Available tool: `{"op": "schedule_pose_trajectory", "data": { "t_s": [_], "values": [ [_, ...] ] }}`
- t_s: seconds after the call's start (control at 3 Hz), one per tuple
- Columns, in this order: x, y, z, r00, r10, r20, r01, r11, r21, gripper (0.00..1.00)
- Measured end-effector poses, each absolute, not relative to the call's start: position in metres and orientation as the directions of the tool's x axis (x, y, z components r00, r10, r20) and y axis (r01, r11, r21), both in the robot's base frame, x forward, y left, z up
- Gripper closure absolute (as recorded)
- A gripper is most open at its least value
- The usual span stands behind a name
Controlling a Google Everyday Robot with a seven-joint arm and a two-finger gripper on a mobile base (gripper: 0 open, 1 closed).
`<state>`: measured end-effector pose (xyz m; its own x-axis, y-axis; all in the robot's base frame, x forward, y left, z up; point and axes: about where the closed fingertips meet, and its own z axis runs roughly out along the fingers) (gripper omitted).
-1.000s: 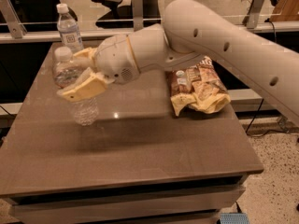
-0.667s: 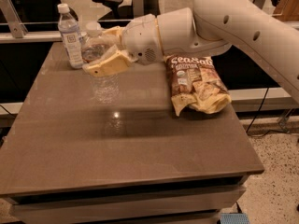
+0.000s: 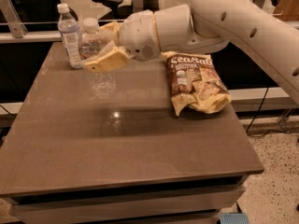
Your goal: Move water bottle near brown chip bag
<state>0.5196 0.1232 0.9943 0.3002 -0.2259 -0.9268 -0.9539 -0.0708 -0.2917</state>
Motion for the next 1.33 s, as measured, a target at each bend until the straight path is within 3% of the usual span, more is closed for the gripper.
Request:
{"op": "schedule_pose_trajectory", "data": {
  "t_s": [0.67, 1.33],
  "values": [
    [0.601, 0.143, 1.009, 0.364, -0.298, -0.882, -0.928, -0.039, -0.37, 1.0],
    [0.669, 0.094, 0.999, 0.294, -0.341, -0.893, -0.936, 0.086, -0.341, 1.0]
  ]
}}
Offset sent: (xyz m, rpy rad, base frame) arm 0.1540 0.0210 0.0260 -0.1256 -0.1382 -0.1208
